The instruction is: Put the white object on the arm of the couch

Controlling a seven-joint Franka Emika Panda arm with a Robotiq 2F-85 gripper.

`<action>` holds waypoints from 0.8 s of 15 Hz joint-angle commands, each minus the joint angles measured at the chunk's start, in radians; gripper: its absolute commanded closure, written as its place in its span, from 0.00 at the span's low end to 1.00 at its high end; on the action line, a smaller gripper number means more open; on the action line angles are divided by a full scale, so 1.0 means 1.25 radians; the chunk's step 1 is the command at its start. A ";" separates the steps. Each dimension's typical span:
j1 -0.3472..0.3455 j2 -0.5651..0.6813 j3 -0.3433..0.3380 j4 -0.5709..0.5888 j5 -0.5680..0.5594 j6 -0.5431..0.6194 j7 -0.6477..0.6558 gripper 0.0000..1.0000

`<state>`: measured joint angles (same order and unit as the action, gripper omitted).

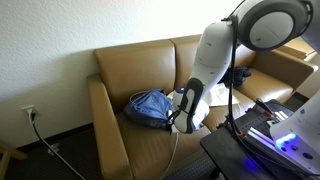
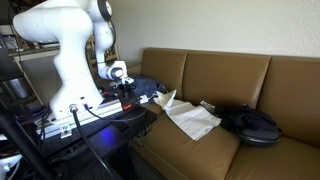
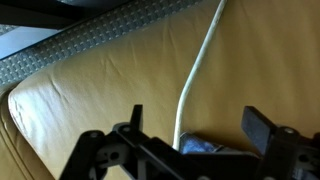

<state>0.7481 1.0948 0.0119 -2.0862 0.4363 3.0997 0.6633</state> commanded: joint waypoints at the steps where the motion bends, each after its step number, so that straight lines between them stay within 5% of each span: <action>1: 0.003 0.066 -0.003 0.063 -0.007 -0.005 0.024 0.00; 7: 0.028 0.150 -0.005 0.143 -0.007 -0.003 0.052 0.00; 8: 0.035 0.160 -0.009 0.153 -0.007 -0.005 0.057 0.25; 12: 0.039 0.180 -0.012 0.173 -0.008 -0.006 0.067 0.46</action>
<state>0.7881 1.2917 0.0096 -1.8974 0.4363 3.0993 0.7273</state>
